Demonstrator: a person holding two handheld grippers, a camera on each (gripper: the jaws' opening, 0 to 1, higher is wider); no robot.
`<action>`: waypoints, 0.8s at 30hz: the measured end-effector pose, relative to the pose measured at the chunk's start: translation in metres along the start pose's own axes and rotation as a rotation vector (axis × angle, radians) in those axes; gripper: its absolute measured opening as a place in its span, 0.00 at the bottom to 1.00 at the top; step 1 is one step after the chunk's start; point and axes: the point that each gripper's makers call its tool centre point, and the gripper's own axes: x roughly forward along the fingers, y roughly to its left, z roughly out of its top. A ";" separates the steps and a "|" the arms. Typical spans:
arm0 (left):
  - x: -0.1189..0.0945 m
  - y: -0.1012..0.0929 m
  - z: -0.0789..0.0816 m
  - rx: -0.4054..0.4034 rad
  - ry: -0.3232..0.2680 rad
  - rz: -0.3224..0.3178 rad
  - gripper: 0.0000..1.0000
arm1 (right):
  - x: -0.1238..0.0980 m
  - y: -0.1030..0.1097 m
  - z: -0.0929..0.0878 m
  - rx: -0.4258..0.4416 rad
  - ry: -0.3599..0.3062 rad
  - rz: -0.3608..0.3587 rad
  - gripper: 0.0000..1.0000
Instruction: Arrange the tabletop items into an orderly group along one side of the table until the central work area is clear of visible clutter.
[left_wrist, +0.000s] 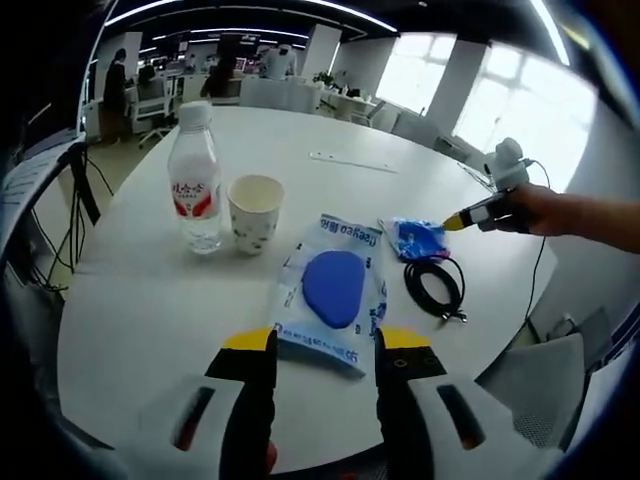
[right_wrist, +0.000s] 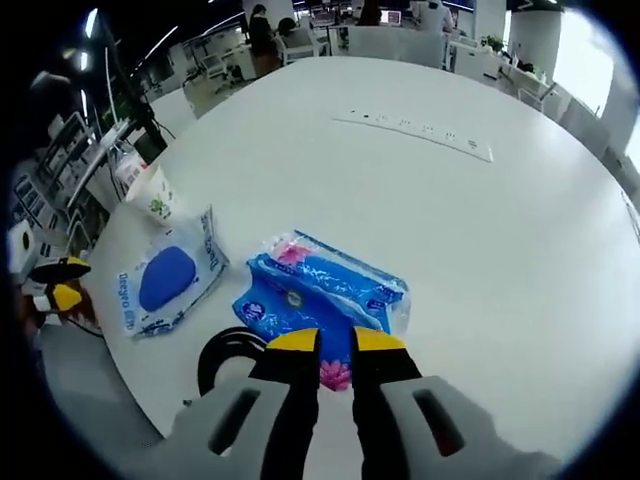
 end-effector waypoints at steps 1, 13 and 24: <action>0.000 0.000 0.000 -0.001 0.001 0.000 0.38 | 0.001 0.001 0.001 -0.003 0.000 0.002 0.09; 0.010 -0.001 -0.011 -0.023 0.026 -0.008 0.38 | 0.010 0.024 0.016 -0.069 -0.003 0.048 0.09; 0.025 -0.006 -0.026 -0.058 0.076 -0.009 0.36 | 0.027 0.066 0.044 -0.276 -0.013 0.184 0.11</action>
